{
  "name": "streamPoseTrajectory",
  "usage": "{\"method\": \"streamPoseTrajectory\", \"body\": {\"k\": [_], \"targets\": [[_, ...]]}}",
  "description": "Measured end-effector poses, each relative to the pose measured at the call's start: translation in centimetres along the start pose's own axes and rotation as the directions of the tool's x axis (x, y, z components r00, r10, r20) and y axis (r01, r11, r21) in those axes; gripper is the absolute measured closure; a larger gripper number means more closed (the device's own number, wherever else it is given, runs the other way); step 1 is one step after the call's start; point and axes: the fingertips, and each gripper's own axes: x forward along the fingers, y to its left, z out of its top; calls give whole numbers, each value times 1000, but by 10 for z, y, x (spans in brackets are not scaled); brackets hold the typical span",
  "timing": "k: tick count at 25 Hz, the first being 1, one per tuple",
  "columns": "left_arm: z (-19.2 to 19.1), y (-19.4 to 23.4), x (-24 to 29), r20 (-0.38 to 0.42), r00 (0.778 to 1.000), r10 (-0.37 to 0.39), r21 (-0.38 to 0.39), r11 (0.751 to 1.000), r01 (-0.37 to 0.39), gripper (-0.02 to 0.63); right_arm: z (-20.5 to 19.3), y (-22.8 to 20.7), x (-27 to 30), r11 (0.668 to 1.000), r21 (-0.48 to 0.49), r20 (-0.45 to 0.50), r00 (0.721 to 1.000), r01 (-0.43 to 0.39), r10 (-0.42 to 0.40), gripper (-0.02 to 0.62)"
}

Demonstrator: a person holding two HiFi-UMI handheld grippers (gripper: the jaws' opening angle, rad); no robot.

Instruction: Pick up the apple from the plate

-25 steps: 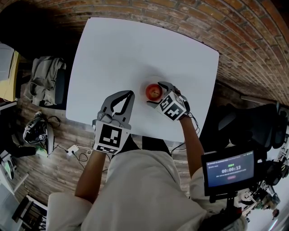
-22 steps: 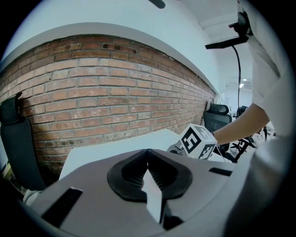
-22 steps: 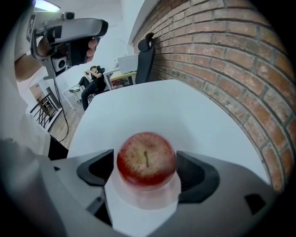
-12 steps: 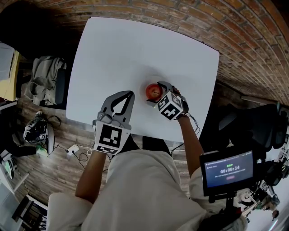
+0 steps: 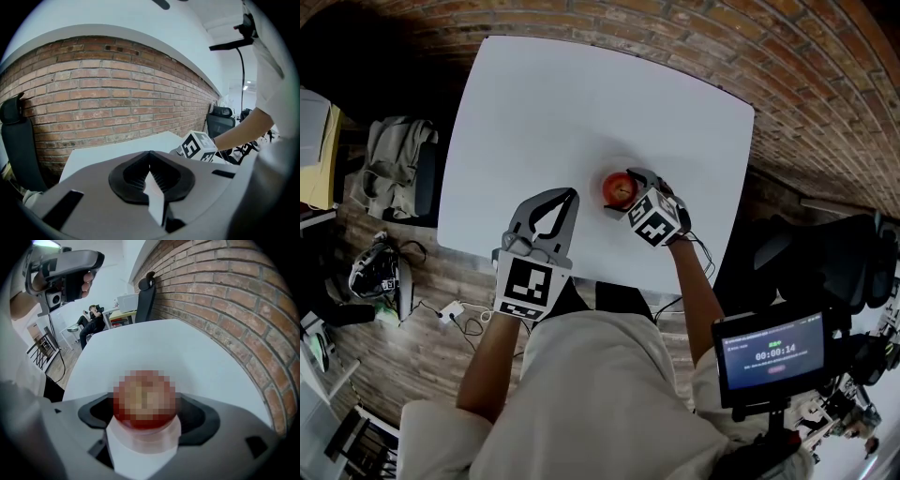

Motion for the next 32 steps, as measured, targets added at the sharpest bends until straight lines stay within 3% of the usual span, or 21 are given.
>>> {"method": "streamPoseTrajectory", "body": {"k": [16, 32], "targets": [[2, -4, 1, 6, 1000, 1, 6, 1000, -1, 601, 5, -9, -12, 999, 30, 33, 999, 23, -24, 195], [14, -18, -8, 47, 999, -23, 40, 999, 21, 601, 33, -11, -59, 992, 96, 142, 985, 81, -94, 195]]}}
